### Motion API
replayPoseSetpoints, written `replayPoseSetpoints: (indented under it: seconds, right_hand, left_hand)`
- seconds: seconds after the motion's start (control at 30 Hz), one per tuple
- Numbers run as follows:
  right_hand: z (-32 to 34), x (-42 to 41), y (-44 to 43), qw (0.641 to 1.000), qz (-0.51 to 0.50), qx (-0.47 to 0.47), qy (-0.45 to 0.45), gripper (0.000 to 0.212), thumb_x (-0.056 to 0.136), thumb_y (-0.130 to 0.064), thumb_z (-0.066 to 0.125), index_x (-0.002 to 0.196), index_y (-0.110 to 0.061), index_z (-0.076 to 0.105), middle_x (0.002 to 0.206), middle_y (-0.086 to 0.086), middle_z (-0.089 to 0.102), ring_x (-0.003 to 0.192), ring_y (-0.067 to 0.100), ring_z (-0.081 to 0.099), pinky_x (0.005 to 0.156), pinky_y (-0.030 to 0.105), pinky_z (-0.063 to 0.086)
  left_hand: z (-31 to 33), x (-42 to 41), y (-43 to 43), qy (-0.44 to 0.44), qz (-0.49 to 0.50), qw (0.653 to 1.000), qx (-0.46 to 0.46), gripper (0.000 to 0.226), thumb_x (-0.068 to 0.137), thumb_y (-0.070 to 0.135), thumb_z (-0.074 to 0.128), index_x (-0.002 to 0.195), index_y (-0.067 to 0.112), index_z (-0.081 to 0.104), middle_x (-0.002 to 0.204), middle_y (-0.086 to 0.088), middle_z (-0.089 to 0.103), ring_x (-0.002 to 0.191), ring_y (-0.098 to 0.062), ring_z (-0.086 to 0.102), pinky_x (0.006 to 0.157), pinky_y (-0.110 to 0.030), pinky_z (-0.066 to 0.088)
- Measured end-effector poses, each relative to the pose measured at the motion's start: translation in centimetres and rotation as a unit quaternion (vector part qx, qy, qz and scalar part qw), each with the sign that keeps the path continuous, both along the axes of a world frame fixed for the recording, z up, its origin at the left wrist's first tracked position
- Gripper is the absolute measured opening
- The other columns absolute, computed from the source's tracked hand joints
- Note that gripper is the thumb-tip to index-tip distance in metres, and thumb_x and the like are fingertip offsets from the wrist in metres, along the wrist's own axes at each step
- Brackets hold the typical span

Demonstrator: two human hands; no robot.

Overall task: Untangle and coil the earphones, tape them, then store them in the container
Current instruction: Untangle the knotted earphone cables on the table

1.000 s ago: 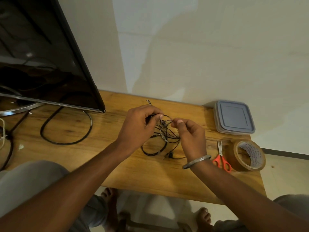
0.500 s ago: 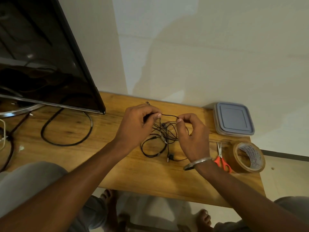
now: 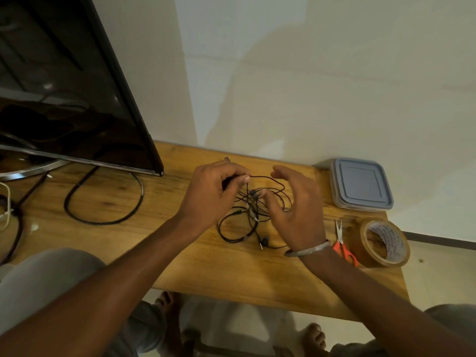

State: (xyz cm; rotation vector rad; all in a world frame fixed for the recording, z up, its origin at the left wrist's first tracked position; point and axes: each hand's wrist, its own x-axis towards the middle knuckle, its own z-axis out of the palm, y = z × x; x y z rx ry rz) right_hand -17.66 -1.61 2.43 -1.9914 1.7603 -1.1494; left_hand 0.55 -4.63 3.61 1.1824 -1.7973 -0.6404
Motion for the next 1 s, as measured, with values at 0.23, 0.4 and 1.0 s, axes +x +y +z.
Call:
replayPoseSetpoints:
  seconds: [0.23,0.4,1.0]
  right_hand:
    - [0.8,-0.2,-0.2,0.993,0.017,-0.088,0.075,0.005,0.091,-0.026,0.069,0.096,-0.026,0.072,0.089,-0.012,0.07,0.094,0.014,0.062,0.109,0.059,0.032]
    - [0.7,-0.9,-0.9,0.997,-0.019,-0.066,-0.039,0.012,0.092,-0.03,0.063,0.103,-0.024,0.067,0.097,-0.009,0.068,0.095,0.018,0.062,0.084,0.053,0.048]
    - [0.7,0.2,0.1,0.991,0.046,-0.06,0.113,0.051,0.09,-0.038,0.069,0.135,-0.018,0.055,0.12,-0.004,0.063,0.117,0.019,0.056,0.111,0.058,0.029]
  left_hand:
    - [-0.2,-0.3,0.3,-0.1,-0.034,0.994,-0.035,0.012,0.093,0.02,0.063,0.096,0.015,0.074,0.085,0.007,0.071,0.08,-0.012,0.057,0.068,-0.03,0.047]
    - [0.0,0.3,-0.2,-0.095,0.03,0.994,-0.033,0.012,0.094,0.019,0.062,0.095,0.014,0.073,0.085,0.007,0.07,0.084,-0.014,0.053,0.07,-0.03,0.043]
    - [0.4,-0.2,0.2,-0.072,-0.018,0.996,-0.041,0.013,0.093,0.019,0.062,0.097,0.013,0.074,0.086,0.006,0.071,0.084,-0.016,0.054,0.069,-0.033,0.046]
